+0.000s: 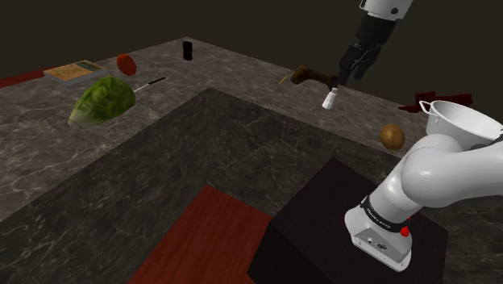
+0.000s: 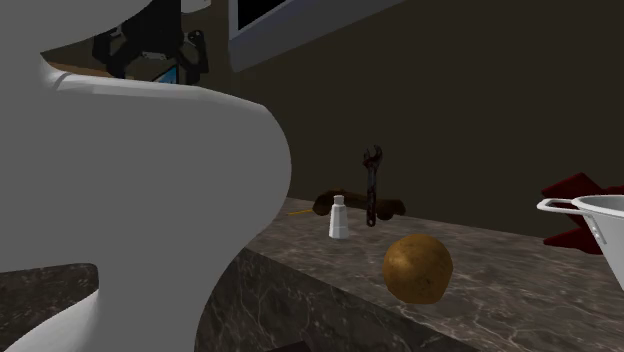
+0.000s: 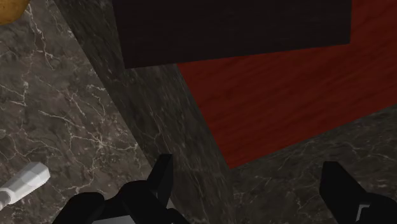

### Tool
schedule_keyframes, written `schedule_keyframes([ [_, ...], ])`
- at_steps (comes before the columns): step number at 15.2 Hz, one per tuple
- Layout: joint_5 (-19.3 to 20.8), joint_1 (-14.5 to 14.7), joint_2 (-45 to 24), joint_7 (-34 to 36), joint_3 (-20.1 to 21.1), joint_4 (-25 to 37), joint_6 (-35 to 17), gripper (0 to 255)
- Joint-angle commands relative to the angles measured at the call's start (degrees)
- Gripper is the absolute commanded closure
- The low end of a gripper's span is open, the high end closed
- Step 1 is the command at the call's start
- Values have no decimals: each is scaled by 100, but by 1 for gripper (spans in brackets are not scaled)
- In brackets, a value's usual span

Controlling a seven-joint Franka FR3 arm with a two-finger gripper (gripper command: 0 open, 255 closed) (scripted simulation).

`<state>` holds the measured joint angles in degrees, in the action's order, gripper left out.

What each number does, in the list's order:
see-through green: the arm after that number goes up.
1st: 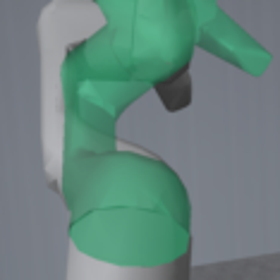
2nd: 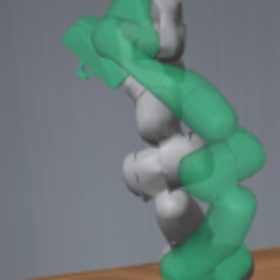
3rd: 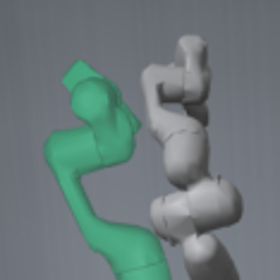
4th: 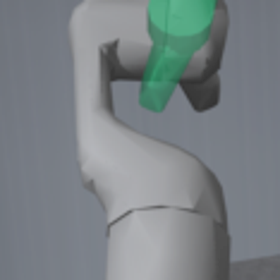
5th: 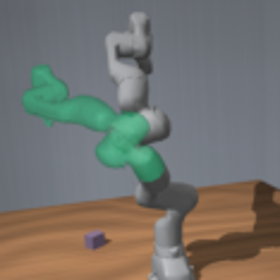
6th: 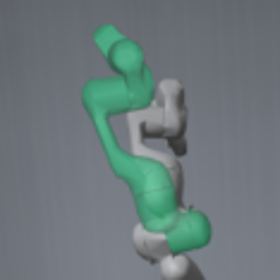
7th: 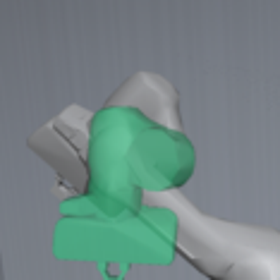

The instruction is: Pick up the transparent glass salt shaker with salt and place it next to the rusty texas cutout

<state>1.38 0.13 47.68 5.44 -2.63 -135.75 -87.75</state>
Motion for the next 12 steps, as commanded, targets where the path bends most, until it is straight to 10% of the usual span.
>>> schedule_keyframes([
  [1, 0, 0, 0, 0, 0, 0, 0, 0],
  [12, 912, -409, -473, -1337, -1335, -667, -1614, 0],
])
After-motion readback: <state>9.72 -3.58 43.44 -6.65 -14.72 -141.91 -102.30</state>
